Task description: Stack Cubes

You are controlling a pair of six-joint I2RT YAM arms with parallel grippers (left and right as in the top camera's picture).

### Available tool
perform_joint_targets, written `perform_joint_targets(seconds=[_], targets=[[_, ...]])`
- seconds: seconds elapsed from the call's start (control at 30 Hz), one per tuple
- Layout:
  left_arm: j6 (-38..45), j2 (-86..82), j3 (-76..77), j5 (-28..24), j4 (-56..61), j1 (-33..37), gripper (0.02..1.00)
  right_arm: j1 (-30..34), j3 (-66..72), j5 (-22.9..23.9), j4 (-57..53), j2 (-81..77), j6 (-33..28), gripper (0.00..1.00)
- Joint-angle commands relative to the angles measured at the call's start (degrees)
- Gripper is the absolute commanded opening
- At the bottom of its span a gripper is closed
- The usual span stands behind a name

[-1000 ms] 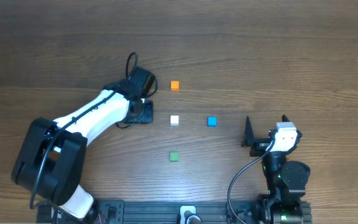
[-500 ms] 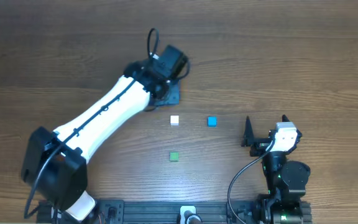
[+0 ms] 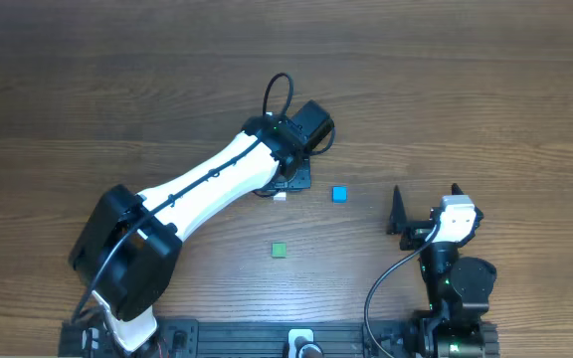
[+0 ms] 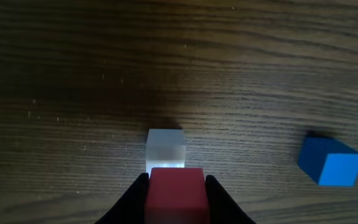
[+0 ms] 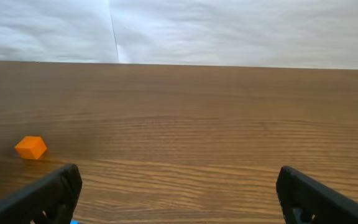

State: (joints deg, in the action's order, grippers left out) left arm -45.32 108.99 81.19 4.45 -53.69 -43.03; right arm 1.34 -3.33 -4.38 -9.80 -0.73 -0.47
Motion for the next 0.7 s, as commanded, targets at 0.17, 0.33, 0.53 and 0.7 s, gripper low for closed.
perform_joint_targets(seconds=[0.17,0.33,0.53,0.7], targets=[[-1.66,1.31,0.57,-0.26,-1.36,-0.26,0.04,-0.26,0.5,0.15,0.15,0.39,-0.44,0.993],[-1.66,2.25,0.57,0.15,-1.25,-0.26,0.04,-0.26,0.5,0.15,0.15,0.39,-0.44,0.993],[-1.92,3.63,0.57,0.59,-1.11,-0.26,0.042,-0.26,0.52,0.15,0.15,0.39,-0.44,0.993],[-1.92,3.8,0.57,0.81,-0.76,-0.26,0.042,-0.26,0.5,0.15,0.15,0.39,-0.44,0.991]])
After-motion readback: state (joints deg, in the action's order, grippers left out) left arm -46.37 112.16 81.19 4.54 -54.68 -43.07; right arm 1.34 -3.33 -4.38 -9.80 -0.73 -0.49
